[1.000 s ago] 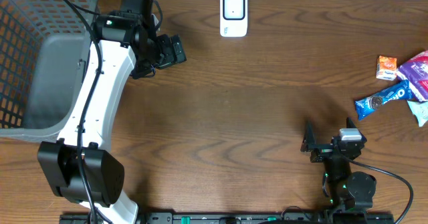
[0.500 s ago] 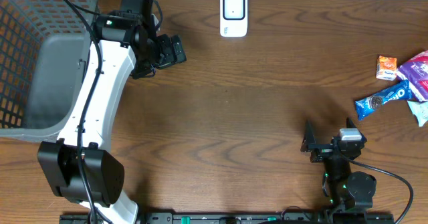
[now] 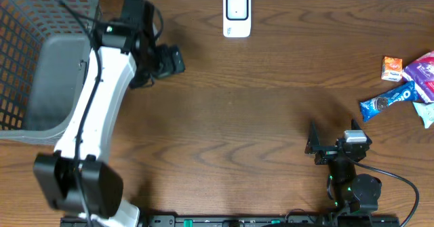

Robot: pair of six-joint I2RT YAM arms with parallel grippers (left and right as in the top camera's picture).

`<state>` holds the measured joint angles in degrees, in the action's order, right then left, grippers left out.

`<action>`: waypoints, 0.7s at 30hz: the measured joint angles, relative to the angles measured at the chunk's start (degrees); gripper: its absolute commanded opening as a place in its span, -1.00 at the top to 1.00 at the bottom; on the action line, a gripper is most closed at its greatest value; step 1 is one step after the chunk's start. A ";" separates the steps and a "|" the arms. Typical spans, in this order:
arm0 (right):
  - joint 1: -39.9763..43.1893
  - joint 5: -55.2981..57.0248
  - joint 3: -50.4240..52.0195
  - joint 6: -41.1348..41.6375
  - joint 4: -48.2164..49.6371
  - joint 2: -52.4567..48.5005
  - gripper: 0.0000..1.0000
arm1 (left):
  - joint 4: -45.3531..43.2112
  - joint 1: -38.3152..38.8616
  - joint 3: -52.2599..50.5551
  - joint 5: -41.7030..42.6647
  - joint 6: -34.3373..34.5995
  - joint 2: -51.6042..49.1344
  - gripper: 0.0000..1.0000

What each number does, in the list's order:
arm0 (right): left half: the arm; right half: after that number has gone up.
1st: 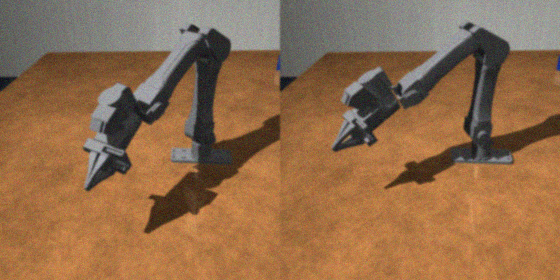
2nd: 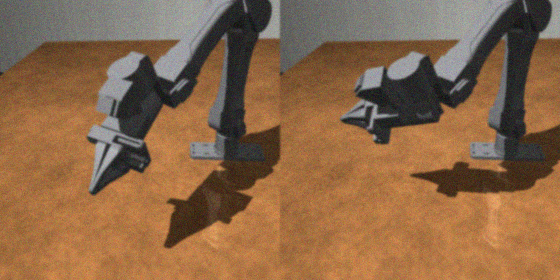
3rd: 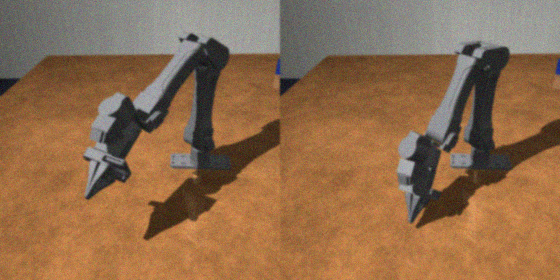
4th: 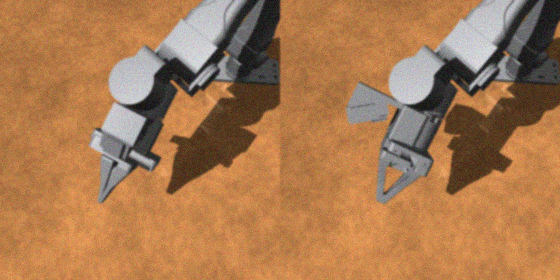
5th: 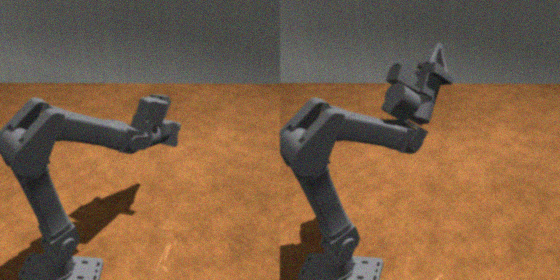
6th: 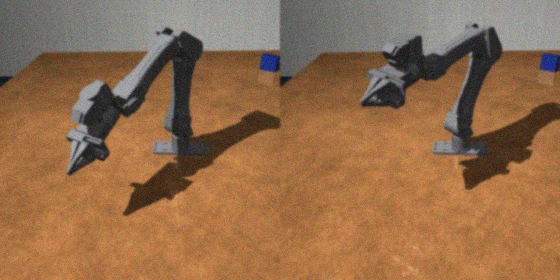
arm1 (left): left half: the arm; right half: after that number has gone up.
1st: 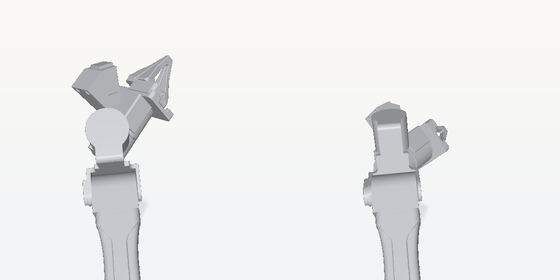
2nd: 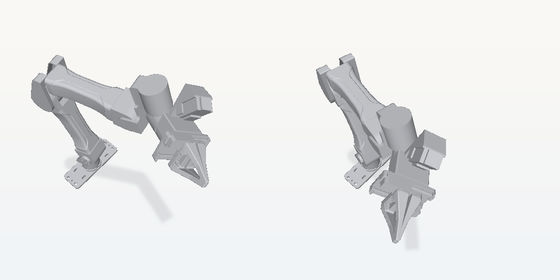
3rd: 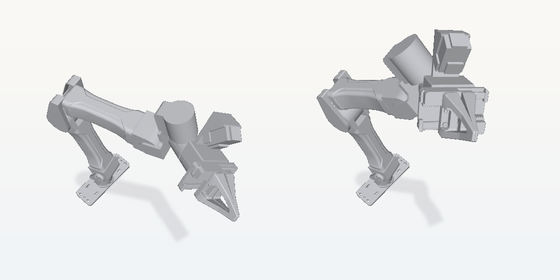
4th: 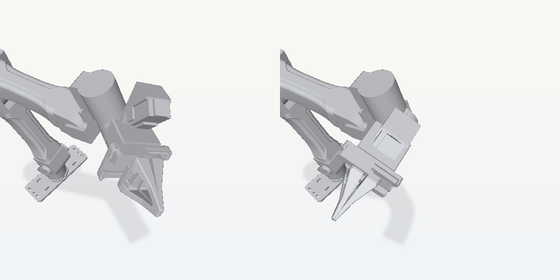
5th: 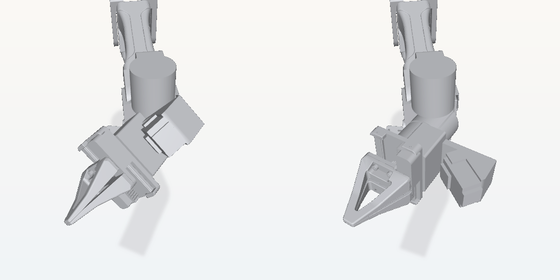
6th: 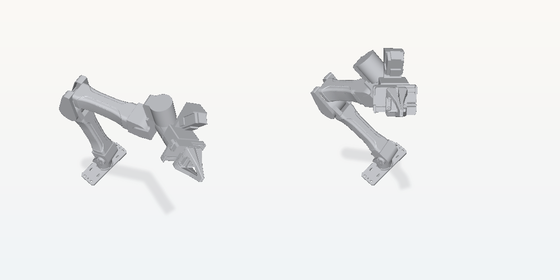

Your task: Scan the item barcode

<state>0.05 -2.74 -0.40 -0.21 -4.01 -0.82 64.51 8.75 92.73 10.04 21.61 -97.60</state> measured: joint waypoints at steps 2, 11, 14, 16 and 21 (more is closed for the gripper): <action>0.00 0.00 0.00 0.00 -0.02 0.00 -0.98 | -0.22 -0.02 -4.09 -1.60 -0.24 4.11 -0.96; 0.00 0.02 0.00 0.00 -0.02 0.13 -0.99 | -15.04 -0.04 -28.94 -5.18 -0.98 27.32 -0.96; 0.00 0.02 0.00 0.00 -0.04 0.13 -0.99 | -22.40 -0.04 -39.21 -5.60 -1.95 35.52 -0.96; 0.00 0.04 0.00 0.00 0.00 0.13 -0.99 | -27.06 -0.07 -46.58 -5.73 -2.62 41.81 -0.96; 0.00 0.07 0.00 0.00 0.00 0.13 -0.98 | -36.15 -0.07 -62.18 -5.92 -6.19 59.91 -0.96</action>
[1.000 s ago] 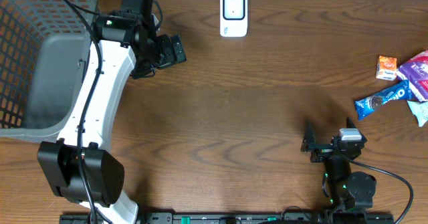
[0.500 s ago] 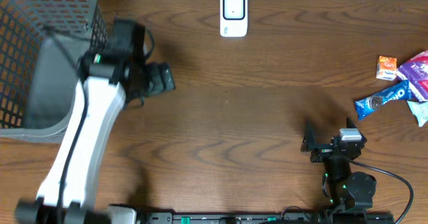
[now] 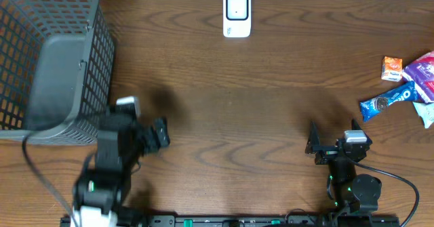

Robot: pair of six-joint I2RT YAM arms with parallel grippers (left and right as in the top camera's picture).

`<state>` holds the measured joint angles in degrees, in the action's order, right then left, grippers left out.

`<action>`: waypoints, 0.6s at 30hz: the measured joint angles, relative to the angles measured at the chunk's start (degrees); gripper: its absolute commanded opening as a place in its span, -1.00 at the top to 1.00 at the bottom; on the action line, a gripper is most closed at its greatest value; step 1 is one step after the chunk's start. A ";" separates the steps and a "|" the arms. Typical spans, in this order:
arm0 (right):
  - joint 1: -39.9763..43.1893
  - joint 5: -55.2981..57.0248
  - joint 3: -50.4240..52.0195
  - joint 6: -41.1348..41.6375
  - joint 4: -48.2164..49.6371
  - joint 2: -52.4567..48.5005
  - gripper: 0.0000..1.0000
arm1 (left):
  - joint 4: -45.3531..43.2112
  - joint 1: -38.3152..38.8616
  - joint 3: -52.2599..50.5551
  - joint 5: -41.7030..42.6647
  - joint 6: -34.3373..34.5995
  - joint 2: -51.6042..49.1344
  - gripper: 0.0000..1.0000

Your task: Scan the item barcode

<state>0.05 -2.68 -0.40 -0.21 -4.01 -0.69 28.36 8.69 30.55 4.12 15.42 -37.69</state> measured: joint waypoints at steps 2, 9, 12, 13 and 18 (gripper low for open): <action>0.00 0.00 0.00 0.00 -0.04 0.00 -0.98 | -2.34 -0.02 -3.87 -0.04 -1.16 6.51 -0.96; 0.00 0.00 0.00 0.00 -0.04 0.00 -0.98 | -11.69 -0.02 -12.59 -0.72 -3.28 19.04 -0.96; 0.00 -0.02 0.00 0.00 -0.02 0.00 -0.99 | -15.91 -0.57 -16.61 -1.55 -3.50 22.67 -0.96; 0.00 0.00 0.00 0.00 -0.02 0.00 -0.99 | -17.18 -1.09 -17.92 -1.70 -3.52 23.87 -0.96; 0.00 0.00 0.00 0.02 -0.02 0.00 -0.98 | -22.45 -4.44 -23.50 -2.19 -3.65 29.70 -0.96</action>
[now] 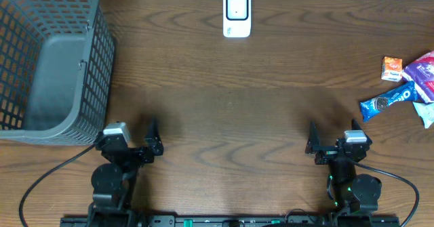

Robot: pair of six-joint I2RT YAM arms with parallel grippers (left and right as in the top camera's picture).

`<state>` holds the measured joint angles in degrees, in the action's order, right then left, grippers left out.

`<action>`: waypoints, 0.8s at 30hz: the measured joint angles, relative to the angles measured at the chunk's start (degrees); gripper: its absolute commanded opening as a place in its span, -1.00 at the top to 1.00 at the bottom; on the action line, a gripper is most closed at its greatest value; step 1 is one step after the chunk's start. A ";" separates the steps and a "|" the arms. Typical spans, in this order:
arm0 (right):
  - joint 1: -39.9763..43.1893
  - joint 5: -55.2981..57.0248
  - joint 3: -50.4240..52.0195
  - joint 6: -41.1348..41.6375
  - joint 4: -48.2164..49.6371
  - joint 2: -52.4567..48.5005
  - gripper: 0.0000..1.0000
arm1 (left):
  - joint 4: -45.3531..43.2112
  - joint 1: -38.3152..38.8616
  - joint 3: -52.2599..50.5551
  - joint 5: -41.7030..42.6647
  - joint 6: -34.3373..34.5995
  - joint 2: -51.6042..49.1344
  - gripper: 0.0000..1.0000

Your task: Scan the item barcode

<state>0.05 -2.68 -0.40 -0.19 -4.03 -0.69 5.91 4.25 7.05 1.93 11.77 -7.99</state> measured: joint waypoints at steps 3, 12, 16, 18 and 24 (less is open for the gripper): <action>0.00 -0.02 0.00 -0.02 0.00 0.00 -0.99 | -1.55 -1.79 -2.03 -0.42 -0.02 2.95 -0.96; 0.00 0.00 0.00 0.00 0.00 0.00 -0.99 | -6.16 -5.77 -5.53 -0.63 -0.02 7.41 -0.96; 0.00 0.00 0.00 -0.02 0.02 0.00 -0.98 | -5.22 -5.99 -6.29 -0.57 -0.07 7.41 -0.96; 0.00 0.00 0.00 -0.02 0.00 0.00 -0.98 | -4.79 -5.99 -6.27 -0.55 -0.31 7.41 -0.96; 0.00 0.00 0.00 0.00 0.00 0.00 -0.99 | -4.52 -5.99 -6.16 -0.37 -3.23 7.41 -0.96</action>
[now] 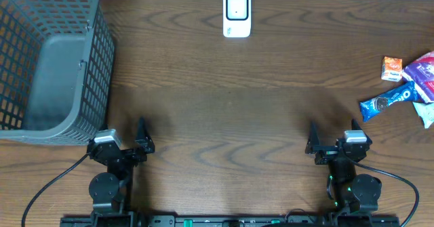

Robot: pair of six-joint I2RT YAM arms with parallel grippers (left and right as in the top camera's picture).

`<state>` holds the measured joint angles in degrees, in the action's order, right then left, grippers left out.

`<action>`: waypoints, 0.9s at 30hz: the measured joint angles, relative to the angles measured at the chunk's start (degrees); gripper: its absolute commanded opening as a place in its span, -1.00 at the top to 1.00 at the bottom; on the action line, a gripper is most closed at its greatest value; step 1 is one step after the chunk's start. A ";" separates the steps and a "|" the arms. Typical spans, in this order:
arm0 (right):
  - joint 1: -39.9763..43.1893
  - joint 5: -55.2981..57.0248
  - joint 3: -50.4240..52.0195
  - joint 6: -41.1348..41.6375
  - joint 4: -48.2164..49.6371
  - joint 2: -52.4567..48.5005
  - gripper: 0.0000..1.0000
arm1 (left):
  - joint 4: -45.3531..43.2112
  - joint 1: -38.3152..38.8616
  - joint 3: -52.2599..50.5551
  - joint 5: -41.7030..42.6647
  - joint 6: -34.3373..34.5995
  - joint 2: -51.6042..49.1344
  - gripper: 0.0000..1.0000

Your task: Scan the item barcode

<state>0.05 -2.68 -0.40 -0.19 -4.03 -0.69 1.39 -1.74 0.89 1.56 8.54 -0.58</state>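
Note:
The white barcode scanner (237,14) sits at the far edge of the table, in the middle. Snack packets lie at the right edge: an orange one (392,69), a purple one (422,74), a blue one (386,100) and a pale one (427,113). My left gripper (140,137) is folded back over its base at the near left, far from all of them. My right gripper (312,140) is folded the same way at the near right, with the blue packet off to its far right. Neither holds anything that shows.
A grey mesh basket (102,57) fills the far left corner, and its inside looks bare. The brown wooden table (230,118) lies between the two arms. Black cables trail from both arm bases at the near edge.
The left arm has shifted a little to the left and settled lower over its base. The right arm, scanner and packets have not moved.
The left arm first reached far out beside the basket's right wall. Then it was drawn back near the basket's near corner. After that it was folded at the near edge, where it stays now. The right arm stayed folded throughout.

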 measured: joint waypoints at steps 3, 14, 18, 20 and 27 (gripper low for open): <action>0.00 0.00 0.00 -0.02 0.00 0.00 -0.99 | 0.07 0.00 0.00 0.00 -1.92 0.00 -0.96; 0.00 0.00 0.00 0.00 0.00 0.00 -0.99 | 0.09 0.00 0.02 -0.02 -8.85 0.00 -0.96; 0.00 0.00 0.00 0.00 0.00 0.00 -0.98 | 0.09 0.00 0.02 0.00 -9.68 0.00 -0.96; 0.00 0.00 0.00 -0.02 0.00 0.00 -0.99 | 0.09 0.00 0.02 -0.02 -9.66 0.00 -0.96; 0.00 0.00 0.00 0.00 0.00 0.00 -0.99 | 0.13 0.00 0.02 -0.02 -8.44 0.00 -0.96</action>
<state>0.05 -2.68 -0.40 -0.19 -4.03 -0.69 1.52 -1.74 0.91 1.54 0.10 -0.58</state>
